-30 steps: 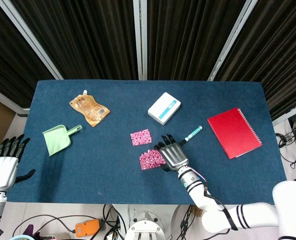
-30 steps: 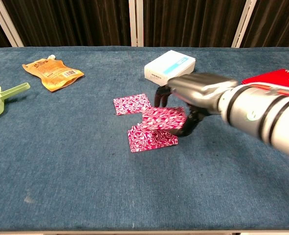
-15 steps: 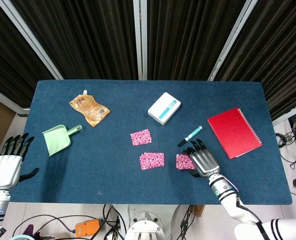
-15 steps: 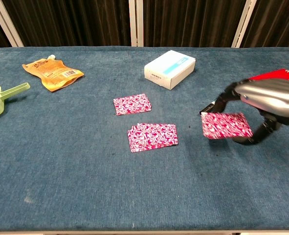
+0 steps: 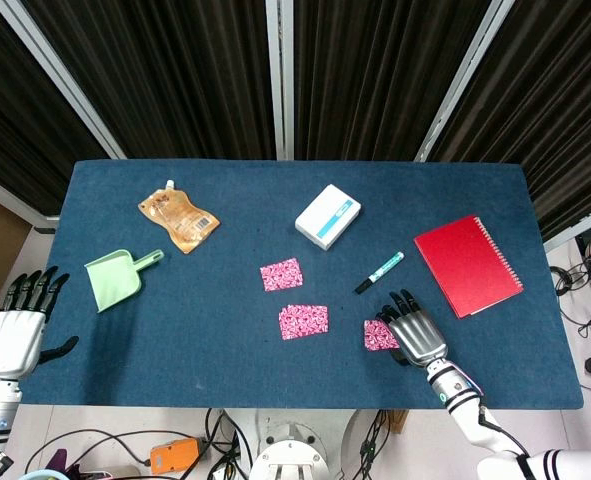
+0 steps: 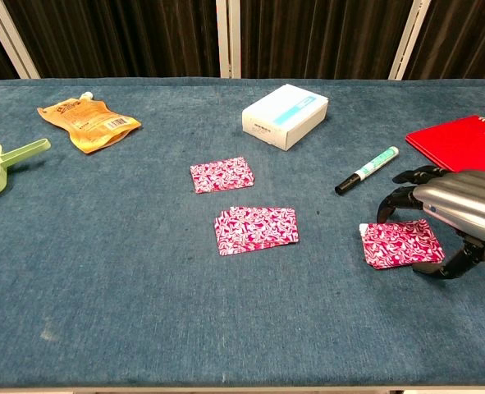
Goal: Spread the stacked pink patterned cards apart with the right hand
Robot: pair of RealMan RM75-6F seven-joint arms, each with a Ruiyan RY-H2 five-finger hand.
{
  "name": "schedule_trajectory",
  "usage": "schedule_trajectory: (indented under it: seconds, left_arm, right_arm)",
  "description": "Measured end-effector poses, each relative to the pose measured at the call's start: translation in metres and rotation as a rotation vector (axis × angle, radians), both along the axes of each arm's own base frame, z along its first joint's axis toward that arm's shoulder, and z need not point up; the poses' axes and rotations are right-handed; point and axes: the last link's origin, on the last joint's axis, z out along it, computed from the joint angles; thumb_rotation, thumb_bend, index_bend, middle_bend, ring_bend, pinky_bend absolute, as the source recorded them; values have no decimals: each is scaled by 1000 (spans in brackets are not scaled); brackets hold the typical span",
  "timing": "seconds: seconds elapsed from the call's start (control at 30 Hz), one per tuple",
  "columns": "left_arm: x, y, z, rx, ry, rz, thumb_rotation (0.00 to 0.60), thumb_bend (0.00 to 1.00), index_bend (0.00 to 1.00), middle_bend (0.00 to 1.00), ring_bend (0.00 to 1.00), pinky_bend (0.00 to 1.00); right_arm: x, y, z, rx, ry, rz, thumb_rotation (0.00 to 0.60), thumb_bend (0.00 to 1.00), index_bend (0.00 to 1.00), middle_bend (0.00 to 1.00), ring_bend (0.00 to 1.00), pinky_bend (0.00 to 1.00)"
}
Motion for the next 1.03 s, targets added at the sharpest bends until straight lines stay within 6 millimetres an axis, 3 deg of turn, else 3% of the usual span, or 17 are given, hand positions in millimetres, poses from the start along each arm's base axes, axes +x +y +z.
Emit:
schedule_trajectory:
  seconds: [0.23, 0.37, 0.53, 0.73, 0.87, 1.03]
  left_arm:
    - [0, 1, 0, 1, 8, -7, 600, 91, 101, 16, 0, 0]
    - [0, 1, 1, 2, 7, -6, 600, 91, 101, 16, 0, 0]
    - [-1, 2, 0, -6, -4, 2, 600, 91, 101, 16, 0, 0]
    - [-4, 3, 0, -2, -20, 15, 600, 91, 101, 16, 0, 0]
    - [-5, 3, 0, 11, -34, 20, 600, 91, 101, 16, 0, 0]
    - [-5, 1, 0, 27, -40, 23, 600, 91, 101, 16, 0, 0]
  right_arm:
    - [-2, 4, 4, 3, 15, -1, 600, 448, 192, 187, 0, 0]
    - [0, 5, 18, -25, -1, 3, 600, 426, 168, 175, 0, 0]
    - [-1, -6, 58, -140, -36, -8, 600, 409, 168, 175, 0, 0]
    - [-18, -12, 131, -357, -88, -44, 600, 410, 98, 161, 0, 0]
    - [-34, 2, 161, -428, -149, -92, 600, 409, 70, 139, 0, 0]
    - [-61, 37, 190, -537, -195, -160, 600, 409, 69, 138, 0, 0]
